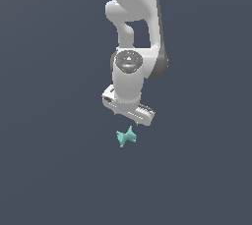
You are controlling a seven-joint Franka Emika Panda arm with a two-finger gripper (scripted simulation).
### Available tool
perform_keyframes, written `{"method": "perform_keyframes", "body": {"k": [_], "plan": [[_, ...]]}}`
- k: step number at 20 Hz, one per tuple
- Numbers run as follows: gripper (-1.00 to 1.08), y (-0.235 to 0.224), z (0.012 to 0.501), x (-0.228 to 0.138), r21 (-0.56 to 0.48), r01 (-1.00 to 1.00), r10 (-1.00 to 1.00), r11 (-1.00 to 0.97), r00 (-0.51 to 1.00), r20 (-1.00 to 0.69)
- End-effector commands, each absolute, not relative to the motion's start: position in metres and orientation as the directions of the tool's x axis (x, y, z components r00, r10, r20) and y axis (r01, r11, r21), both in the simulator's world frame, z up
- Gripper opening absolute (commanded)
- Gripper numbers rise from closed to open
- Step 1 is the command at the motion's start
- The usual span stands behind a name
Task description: Pick up the object and move it to a goal position.
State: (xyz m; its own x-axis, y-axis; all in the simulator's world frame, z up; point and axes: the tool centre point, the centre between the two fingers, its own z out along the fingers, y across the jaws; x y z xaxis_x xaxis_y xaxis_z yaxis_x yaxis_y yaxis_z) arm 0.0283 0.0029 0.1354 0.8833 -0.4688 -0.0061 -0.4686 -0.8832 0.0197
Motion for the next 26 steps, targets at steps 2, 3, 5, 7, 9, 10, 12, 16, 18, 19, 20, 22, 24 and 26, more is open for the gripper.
{"method": "perform_keyframes", "body": {"k": [2, 3, 5, 7, 9, 10, 12, 16, 18, 19, 20, 22, 24, 26], "plan": [[1.0, 0.002, 0.131, 0.035, 0.017, -0.558, -0.558, -0.83, 0.83, -0.005], [1.0, 0.002, 0.13, 0.037, 0.016, -0.582, -0.582, -0.813, 0.813, -0.004], [1.0, 0.002, 0.127, 0.041, 0.014, -0.628, -0.629, -0.778, 0.778, -0.004], [1.0, 0.002, 0.124, 0.045, 0.012, -0.673, -0.673, -0.74, 0.74, -0.003], [1.0, 0.001, 0.122, 0.049, 0.011, -0.714, -0.714, -0.7, 0.7, -0.003], [1.0, 0.001, 0.12, 0.051, 0.01, -0.734, -0.734, -0.679, 0.679, -0.003], [1.0, 0.001, 0.118, 0.055, 0.008, -0.772, -0.772, -0.635, 0.635, -0.002], [1.0, 0.001, 0.113, 0.061, 0.005, -0.835, -0.835, -0.55, 0.55, -0.001], [1.0, 0.001, 0.111, 0.064, 0.004, -0.858, -0.858, -0.513, 0.513, -0.001], [1.0, 0.001, 0.11, 0.065, 0.004, -0.868, -0.868, -0.496, 0.496, -0.001], [1.0, 0.001, 0.109, 0.067, 0.003, -0.877, -0.877, -0.48, 0.48, -0.001], [1.0, 0.001, 0.107, 0.069, 0.002, -0.892, -0.892, -0.452, 0.452, 0.0], [1.0, 0.001, 0.106, 0.07, 0.001, -0.904, -0.904, -0.428, 0.428, 0.0], [1.0, 0.001, 0.105, 0.072, 0.001, -0.912, -0.912, -0.41, 0.41, 0.0]]}}
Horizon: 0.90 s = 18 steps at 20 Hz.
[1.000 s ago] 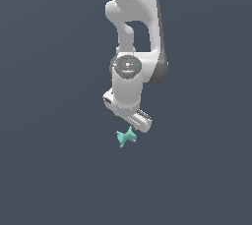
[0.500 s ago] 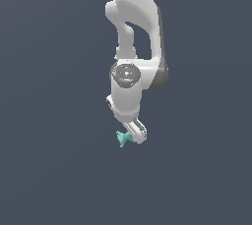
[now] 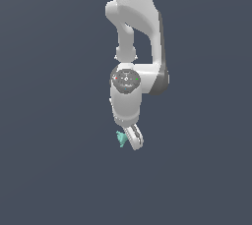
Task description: Pick up the object and move it to a goal position.
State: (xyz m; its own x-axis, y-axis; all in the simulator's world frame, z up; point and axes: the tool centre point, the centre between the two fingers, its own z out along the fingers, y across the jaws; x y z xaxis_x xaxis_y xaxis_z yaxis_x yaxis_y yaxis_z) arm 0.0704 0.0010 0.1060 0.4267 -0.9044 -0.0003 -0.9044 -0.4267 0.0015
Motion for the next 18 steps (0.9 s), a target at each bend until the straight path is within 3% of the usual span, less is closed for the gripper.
{"method": "perform_keyframes", "body": {"k": [1, 10, 18], "plan": [[1.0, 0.001, 0.105, 0.072, 0.001, -0.915, -0.915, -0.403, 0.403, 0.0], [1.0, 0.001, 0.1, 0.073, 0.0, -0.921, -0.921, -0.39, 0.39, 0.0], [1.0, 0.001, 0.062, 0.072, 0.0, -0.922, -0.922, -0.386, 0.386, 0.0]]}}
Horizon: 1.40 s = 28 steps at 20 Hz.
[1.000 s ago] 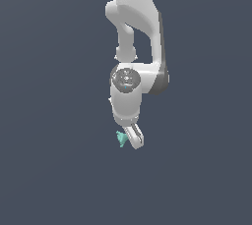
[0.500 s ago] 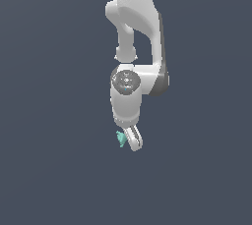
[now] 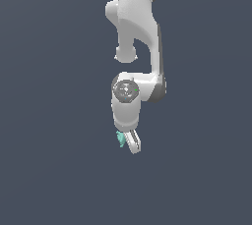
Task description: Pick up the object and move it to a goal position.
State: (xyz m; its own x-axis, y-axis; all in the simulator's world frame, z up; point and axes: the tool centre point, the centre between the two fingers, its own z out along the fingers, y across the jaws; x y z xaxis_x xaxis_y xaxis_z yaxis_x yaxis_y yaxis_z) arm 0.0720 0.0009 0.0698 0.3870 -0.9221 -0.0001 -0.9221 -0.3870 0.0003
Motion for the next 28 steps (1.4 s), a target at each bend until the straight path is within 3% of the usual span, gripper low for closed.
{"method": "perform_keyframes", "body": {"k": [1, 7, 8, 28], "plan": [[1.0, 0.001, 0.059, 0.072, 0.0, -0.923, -0.923, -0.386, 0.386, 0.0], [1.0, 0.001, 0.054, 0.073, 0.0, -0.923, -0.923, -0.386, 0.386, 0.0], [-1.0, 0.001, 0.054, 0.073, 0.0, -0.923, -0.923, -0.386, 0.386, 0.0], [-1.0, -0.003, 0.062, 0.061, 0.0, -0.923, -0.923, -0.386, 0.386, 0.0]]}}
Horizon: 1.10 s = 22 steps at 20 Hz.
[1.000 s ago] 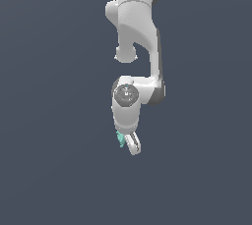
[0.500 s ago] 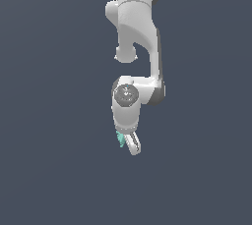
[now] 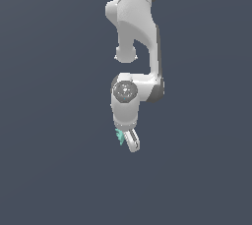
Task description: Pick up the object and move it to a goal position.
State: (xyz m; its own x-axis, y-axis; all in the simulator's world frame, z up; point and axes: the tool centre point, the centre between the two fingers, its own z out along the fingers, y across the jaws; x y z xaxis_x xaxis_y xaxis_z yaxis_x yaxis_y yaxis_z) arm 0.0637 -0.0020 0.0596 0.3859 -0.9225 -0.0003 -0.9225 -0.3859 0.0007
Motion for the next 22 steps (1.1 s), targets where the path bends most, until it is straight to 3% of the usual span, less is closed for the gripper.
{"method": "perform_keyframes", "body": {"k": [1, 9, 22], "plan": [[-1.0, -0.004, 0.064, 0.058, 0.0, -0.923, -0.923, -0.386, 0.386, 0.0], [-1.0, -0.015, 0.085, 0.025, 0.0, -0.922, -0.922, -0.386, 0.386, -0.001], [-1.0, -0.042, 0.14, -0.059, -0.001, -0.922, -0.922, -0.386, 0.386, -0.004]]}}
